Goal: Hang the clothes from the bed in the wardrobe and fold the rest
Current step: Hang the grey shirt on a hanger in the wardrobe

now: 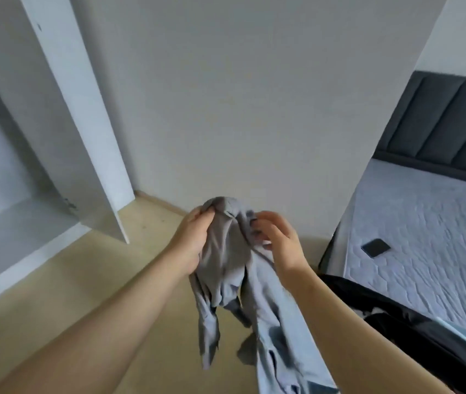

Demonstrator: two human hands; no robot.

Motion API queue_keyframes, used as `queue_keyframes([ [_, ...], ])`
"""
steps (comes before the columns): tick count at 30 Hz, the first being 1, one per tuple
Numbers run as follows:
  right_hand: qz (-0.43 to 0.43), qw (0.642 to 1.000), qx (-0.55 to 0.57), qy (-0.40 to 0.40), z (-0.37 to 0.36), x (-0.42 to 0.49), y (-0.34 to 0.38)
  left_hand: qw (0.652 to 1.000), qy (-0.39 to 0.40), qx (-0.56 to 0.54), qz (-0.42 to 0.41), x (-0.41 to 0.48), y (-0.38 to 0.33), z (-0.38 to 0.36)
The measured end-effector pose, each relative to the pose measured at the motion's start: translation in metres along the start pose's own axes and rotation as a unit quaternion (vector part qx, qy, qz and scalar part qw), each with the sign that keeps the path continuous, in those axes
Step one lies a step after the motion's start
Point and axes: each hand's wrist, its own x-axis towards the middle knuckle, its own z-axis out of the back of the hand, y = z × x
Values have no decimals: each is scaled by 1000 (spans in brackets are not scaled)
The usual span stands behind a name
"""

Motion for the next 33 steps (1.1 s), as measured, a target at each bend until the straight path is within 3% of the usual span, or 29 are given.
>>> queue_keyframes([
  [3, -3, 996, -55, 64, -51, 12, 2, 994, -40, -103, 9, 7, -34, 43],
  [7, -20, 976, -76, 202, -118, 22, -4, 987, -67, -144, 12, 10, -67, 104],
  [11, -18, 951, -208, 229, -172, 44, -9, 984, -110, -132, -38, 11, -92, 162],
  [14, -58, 961, -157, 220, -200, 63, -8, 981, -173, -10, -88, 16, -104, 198],
  [18, -88, 959, -30, 267, -249, 93, 9, 931, -298, 174, -118, 36, -108, 261],
  [23, -198, 890, 127, 390, -300, 140, 39, 839, -385, 375, -81, 72, -106, 317],
  [27, -256, 853, 185, 414, -348, 191, 61, 800, -425, 408, -109, 116, -113, 322],
  [28, -268, 845, 191, 421, -362, 205, 65, 812, -414, 390, -132, 127, -118, 320],
  [31, -287, 829, 201, 436, -400, 237, 70, 932, -248, 206, -167, 142, -132, 313],
  [33, -297, 819, 186, 454, -433, 257, 69, 963, -198, 85, -164, 147, -137, 320],
])
